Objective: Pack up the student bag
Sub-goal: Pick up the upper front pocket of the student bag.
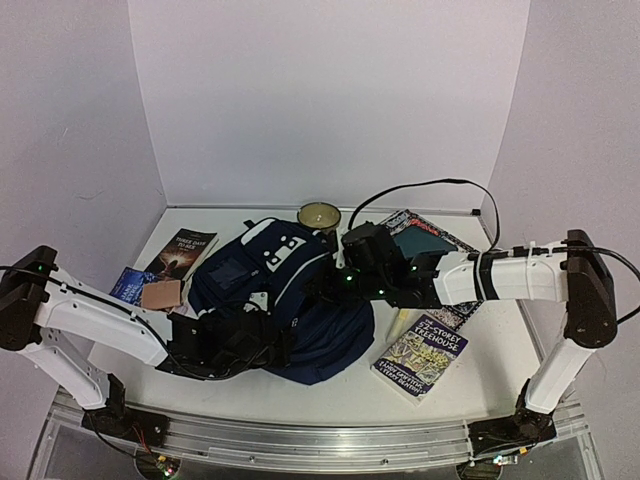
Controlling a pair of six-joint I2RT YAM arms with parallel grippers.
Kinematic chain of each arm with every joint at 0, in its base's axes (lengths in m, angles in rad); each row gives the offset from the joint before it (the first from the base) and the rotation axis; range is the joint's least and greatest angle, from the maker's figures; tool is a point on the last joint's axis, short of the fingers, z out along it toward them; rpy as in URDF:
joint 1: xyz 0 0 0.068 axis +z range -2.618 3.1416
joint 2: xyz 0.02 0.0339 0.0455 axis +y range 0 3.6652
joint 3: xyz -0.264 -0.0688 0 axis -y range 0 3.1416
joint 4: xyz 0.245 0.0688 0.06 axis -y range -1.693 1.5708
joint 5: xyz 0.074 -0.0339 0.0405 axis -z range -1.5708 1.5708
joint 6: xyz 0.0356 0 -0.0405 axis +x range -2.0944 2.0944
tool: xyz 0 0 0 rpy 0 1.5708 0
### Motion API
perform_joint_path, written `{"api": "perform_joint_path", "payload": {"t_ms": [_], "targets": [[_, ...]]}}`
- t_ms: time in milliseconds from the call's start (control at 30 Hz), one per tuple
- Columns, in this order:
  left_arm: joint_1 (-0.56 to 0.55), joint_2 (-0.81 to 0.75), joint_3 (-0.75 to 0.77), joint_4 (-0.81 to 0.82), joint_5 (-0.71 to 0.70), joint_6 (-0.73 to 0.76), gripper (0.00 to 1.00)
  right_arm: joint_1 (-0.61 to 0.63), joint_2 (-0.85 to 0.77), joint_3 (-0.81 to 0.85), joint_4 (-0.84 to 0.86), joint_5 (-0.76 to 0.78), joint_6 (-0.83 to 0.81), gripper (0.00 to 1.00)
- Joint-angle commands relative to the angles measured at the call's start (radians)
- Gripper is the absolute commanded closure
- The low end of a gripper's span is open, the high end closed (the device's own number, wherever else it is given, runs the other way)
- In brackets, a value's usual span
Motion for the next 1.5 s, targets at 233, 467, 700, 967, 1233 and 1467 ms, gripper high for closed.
{"api": "perform_joint_path", "payload": {"t_ms": [233,467,700,967,1233,1467], "targets": [[0.008,-0.023,0.061,0.078,-0.041,0.013,0.86,0.010,-0.047,0.025,0.105,-0.038,-0.006,1.00],[0.007,-0.029,0.005,0.072,-0.046,-0.042,0.92,0.010,-0.062,0.003,0.105,-0.006,-0.018,1.00],[0.008,-0.039,0.001,0.059,-0.022,-0.102,0.63,0.010,-0.052,0.011,0.081,0.007,-0.038,1.00],[0.008,-0.026,0.009,0.028,-0.003,-0.226,0.50,0.010,-0.031,0.027,0.064,0.012,-0.047,1.00],[0.009,-0.023,-0.002,-0.022,-0.084,-0.417,0.50,0.025,-0.022,0.034,0.052,0.019,-0.061,1.00],[0.012,0.020,0.030,-0.054,-0.092,-0.461,0.54,0.042,-0.028,0.036,0.048,0.021,-0.070,1.00]]}}
